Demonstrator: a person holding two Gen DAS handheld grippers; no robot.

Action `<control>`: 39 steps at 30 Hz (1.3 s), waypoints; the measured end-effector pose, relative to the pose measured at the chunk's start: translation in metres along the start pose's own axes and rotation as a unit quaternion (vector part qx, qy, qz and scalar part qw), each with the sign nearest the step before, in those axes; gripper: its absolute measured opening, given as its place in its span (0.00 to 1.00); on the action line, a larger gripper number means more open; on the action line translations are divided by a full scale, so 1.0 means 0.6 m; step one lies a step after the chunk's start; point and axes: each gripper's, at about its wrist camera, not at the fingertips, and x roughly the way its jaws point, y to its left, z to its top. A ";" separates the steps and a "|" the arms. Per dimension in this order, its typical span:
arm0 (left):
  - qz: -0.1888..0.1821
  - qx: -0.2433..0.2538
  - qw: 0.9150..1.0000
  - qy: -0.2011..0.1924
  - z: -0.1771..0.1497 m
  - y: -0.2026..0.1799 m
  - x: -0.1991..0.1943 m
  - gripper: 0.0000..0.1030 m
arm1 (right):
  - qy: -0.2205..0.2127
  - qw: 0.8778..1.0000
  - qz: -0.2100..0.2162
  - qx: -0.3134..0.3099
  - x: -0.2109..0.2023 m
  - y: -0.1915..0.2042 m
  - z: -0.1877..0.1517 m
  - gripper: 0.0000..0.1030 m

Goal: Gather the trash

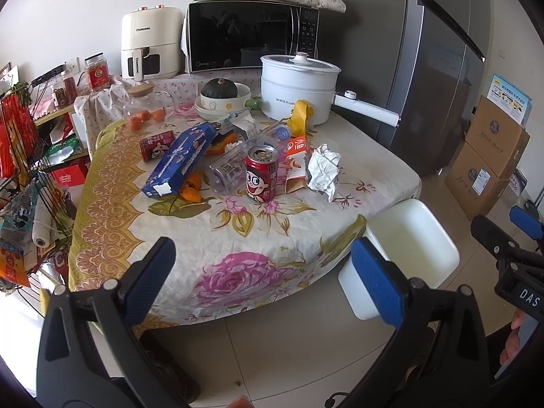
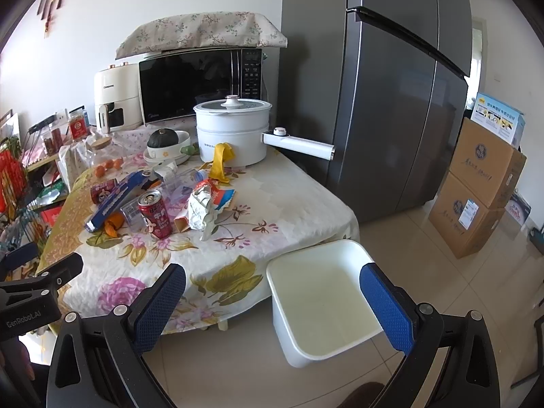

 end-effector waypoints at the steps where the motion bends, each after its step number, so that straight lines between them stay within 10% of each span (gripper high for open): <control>1: 0.000 -0.001 1.000 0.000 0.000 0.000 0.000 1.00 | 0.000 1.000 -0.001 0.000 0.000 0.000 0.000 1.00; 39: -0.015 -0.009 1.000 0.022 0.027 0.033 0.017 1.00 | 0.034 0.999 -0.012 -0.014 0.024 -0.001 0.026 1.00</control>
